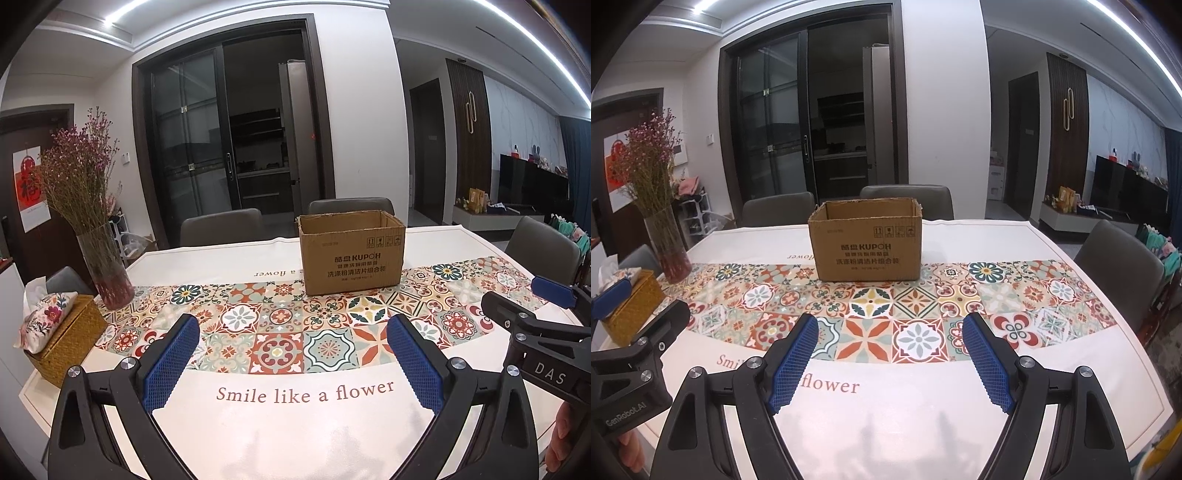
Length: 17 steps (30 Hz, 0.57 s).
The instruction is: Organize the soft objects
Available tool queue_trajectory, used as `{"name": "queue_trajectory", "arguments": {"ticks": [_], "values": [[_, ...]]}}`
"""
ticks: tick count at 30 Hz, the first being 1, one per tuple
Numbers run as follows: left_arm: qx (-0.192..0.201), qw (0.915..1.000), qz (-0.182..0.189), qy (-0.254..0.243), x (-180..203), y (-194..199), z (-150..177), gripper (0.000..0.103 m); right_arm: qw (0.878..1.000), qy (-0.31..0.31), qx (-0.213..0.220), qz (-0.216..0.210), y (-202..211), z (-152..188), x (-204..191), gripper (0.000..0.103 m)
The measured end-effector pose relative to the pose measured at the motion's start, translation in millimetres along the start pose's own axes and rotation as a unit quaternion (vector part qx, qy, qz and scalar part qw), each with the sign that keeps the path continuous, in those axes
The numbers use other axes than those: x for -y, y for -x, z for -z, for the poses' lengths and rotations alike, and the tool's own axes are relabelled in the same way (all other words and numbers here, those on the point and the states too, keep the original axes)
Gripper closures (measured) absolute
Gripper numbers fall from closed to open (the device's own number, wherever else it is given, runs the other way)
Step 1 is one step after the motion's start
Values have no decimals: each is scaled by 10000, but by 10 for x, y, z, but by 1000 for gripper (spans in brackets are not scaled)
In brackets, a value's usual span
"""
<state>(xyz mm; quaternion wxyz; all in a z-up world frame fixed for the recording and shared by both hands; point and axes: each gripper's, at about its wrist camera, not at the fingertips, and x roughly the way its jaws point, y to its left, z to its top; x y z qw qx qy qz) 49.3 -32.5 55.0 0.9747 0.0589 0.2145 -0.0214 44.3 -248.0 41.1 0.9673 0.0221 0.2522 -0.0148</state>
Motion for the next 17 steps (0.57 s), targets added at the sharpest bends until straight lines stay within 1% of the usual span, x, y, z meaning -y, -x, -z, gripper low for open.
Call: {"name": "queue_trajectory", "arguments": {"ticks": [17], "values": [[-37,10000,-42,29,-40,-61,22,0,10000,2,-49,19,-36,3,10,22]]}}
